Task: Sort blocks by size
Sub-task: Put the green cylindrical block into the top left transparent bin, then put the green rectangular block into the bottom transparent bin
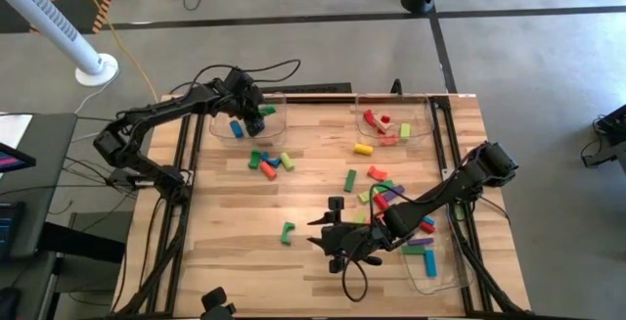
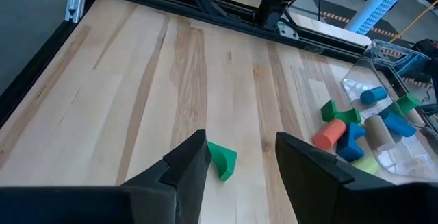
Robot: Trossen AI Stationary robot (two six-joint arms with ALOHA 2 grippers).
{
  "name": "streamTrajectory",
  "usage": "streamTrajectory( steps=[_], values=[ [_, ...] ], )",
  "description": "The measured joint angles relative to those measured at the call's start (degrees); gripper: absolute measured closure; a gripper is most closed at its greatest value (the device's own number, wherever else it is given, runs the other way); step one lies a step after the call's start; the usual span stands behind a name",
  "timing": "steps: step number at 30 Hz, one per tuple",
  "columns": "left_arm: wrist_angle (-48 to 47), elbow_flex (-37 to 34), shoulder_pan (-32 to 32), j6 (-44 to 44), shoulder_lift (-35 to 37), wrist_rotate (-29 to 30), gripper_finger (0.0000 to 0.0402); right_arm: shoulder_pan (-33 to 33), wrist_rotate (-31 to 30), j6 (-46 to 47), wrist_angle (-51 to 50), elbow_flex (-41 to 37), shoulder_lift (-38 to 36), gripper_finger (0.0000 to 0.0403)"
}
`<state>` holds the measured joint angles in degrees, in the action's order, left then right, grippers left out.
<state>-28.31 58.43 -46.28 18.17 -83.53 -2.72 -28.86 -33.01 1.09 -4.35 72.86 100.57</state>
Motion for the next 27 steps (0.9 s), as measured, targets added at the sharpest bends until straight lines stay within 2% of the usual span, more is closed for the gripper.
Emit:
streamTrajectory(
  steps=[9, 21, 27],
  values=[
    [0.7, 0.0, 0.0, -0.3, 0.0, 0.0, 0.019, 0.0, 0.0, 0.0, 0.0, 0.0, 0.0, 0.0201],
    [0.8, -0.1, 1.2, -0.4, 0.5, 0.0, 0.0187, 0.0, 0.0, 0.0, -0.2, 0.0, 0.0, 0.0201],
    [2.8, -0.1, 3.3, -0.6, 6.7, 0.0, 0.0188, 0.0, 0.0, 0.0, -0.7, 0.0, 0.0, 0.0201]
  ],
)
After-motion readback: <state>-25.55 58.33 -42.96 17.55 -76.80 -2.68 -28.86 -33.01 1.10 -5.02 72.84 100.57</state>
